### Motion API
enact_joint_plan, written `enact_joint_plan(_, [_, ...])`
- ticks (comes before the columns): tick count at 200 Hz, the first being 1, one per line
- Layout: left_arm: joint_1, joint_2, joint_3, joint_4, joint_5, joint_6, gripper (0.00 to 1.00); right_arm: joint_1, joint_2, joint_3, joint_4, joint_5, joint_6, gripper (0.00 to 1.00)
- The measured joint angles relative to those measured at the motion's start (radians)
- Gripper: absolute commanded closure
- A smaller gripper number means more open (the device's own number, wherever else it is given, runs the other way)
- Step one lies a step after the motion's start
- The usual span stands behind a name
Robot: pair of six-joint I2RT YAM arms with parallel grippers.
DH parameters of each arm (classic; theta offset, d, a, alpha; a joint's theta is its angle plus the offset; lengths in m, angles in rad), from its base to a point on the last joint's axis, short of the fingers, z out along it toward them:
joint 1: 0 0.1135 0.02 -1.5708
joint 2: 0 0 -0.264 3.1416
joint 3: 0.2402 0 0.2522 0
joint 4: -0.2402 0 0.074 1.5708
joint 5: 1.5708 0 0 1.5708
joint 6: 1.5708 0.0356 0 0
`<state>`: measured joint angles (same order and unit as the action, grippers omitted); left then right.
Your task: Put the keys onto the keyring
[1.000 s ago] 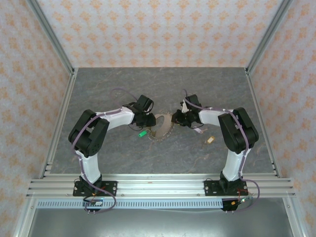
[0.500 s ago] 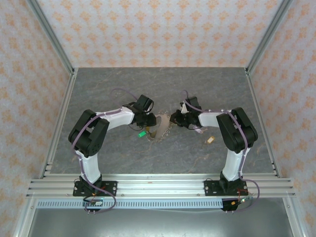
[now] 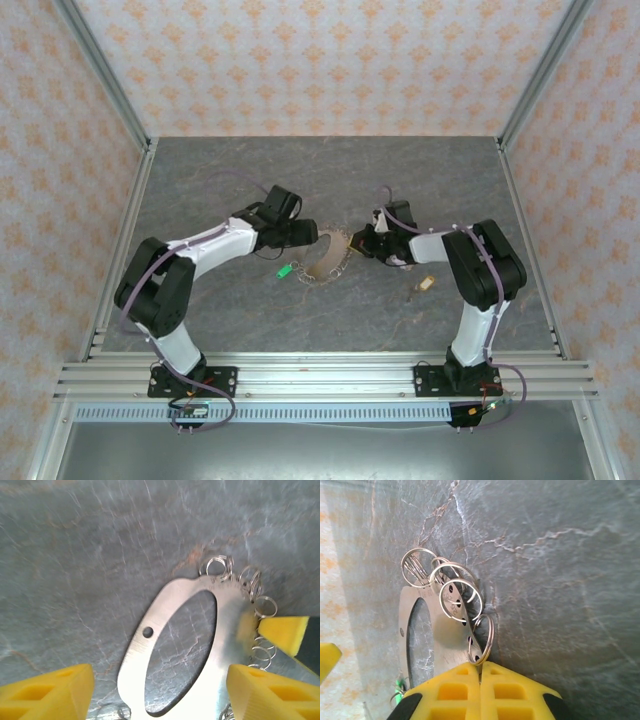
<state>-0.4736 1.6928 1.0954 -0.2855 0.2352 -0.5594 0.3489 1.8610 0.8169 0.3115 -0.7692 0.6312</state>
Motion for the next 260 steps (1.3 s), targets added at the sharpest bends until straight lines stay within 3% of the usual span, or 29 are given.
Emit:
enact_joint_plan(35, [0.057,0.016,-0.009,0.005,0.032,0.0,0.28,-0.007,0.0,-0.042,0.117,-0.053,0.046,0.99])
enact_joint_plan(72, [0.061,0.071,-0.014,0.014,0.096,-0.012,0.3,-0.008,-0.002,-0.06,0.187,-0.08,0.072,0.99])
enact_joint_plan(121, [0.061,0.119,-0.014,0.025,0.14,-0.026,0.53,-0.007,-0.006,-0.059,0.174,-0.087,0.068,0.96])
enact_joint_plan(172, [0.041,0.161,-0.006,0.032,0.15,-0.019,0.64,0.006,-0.005,-0.034,0.172,-0.096,0.072,0.88])
enact_joint_plan(228, [0.041,0.169,-0.003,0.032,0.15,-0.019,0.67,0.017,0.03,0.003,0.172,-0.099,0.079,0.81])
enact_joint_plan(260, [0.041,0.169,-0.003,0.032,0.146,-0.018,0.67,0.017,0.037,0.008,0.149,-0.092,0.07,0.9])
